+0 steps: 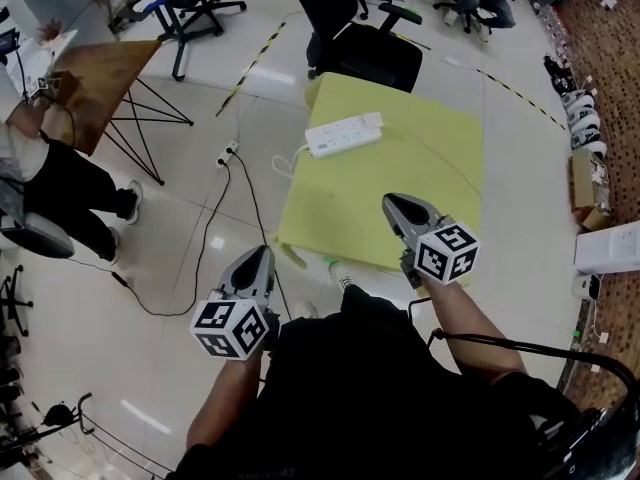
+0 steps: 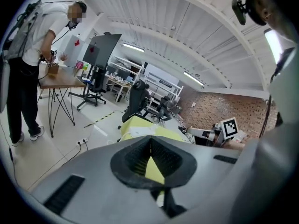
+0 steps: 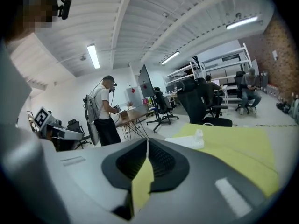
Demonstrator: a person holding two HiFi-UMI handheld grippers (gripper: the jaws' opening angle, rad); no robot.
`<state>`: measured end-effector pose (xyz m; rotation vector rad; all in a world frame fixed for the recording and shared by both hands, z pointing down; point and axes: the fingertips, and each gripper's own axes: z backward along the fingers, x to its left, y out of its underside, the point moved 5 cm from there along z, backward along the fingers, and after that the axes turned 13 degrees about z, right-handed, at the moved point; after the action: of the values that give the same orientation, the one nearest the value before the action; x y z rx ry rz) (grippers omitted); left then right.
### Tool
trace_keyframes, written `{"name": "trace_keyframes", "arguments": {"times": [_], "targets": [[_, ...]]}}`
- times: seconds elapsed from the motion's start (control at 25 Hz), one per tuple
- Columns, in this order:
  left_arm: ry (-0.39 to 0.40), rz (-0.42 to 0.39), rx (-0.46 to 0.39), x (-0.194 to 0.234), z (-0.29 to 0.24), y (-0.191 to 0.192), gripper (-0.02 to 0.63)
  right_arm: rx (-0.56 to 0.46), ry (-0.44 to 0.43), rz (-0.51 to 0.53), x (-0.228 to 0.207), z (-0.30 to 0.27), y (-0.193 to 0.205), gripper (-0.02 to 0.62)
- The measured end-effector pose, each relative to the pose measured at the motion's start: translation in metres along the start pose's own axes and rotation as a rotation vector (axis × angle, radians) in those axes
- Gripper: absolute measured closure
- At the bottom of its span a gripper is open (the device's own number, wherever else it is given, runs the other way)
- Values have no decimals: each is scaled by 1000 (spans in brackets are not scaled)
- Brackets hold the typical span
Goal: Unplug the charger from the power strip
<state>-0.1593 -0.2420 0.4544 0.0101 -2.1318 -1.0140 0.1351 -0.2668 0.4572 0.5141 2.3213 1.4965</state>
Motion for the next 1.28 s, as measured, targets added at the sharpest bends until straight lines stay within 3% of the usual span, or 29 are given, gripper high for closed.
{"name": "trace_keyframes", "arguments": {"times": [0.2, 0.44, 0.96, 1.28], "targets": [[-80, -39, -45, -5, -23, -25, 601, 50, 36, 25, -75, -47, 9, 538], [-144, -37, -77, -21, -60, -43, 601, 87, 44, -60, -141, -93, 31, 494], [-286, -20, -14, -36, -87, -15, 601, 203, 44, -90, -209, -173, 78, 394], [-346, 15, -10, -33, -79, -3, 601, 233, 79, -19, -223, -219, 77, 368]]}}
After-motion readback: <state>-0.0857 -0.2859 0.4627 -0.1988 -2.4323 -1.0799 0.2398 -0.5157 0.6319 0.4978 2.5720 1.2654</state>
